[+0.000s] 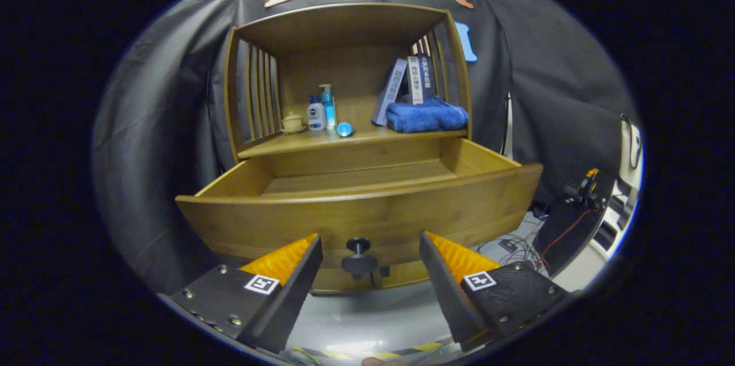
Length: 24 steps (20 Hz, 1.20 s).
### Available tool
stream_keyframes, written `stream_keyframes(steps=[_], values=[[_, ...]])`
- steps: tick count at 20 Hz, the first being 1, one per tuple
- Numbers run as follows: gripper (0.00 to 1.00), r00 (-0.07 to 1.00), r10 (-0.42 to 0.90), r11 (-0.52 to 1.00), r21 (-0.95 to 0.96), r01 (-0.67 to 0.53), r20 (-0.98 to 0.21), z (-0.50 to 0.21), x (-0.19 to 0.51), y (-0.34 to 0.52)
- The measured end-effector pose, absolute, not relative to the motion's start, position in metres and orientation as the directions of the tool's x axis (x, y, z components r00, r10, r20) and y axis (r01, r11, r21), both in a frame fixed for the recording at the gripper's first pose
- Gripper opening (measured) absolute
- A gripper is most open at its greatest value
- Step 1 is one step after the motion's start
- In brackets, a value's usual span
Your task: Pull open the drawer, take out the items inside it, and place them on the countertop above the cabinet.
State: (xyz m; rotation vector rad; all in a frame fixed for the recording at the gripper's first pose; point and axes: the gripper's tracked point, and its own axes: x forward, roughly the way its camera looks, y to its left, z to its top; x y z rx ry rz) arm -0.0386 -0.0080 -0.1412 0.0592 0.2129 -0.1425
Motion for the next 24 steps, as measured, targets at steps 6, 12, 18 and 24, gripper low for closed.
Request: stream_keyframes(steps=[6,12,18,24], values=[[1.00,0.963,-0.165,0.983,0.042,0.178,-0.214,-0.161,-0.015,-0.014],[0.98,0.989,-0.098,0.994,-0.060,0.091,-0.115,-0.159,-0.004,0.007],[0.98,0.999,-0.037,0.999,0.027,0.038,-0.035,-0.154,0.014,0.000],[0.99,1.000,-0.028,0.999,0.021,0.028,0.005,-0.151,0.038,-0.001]])
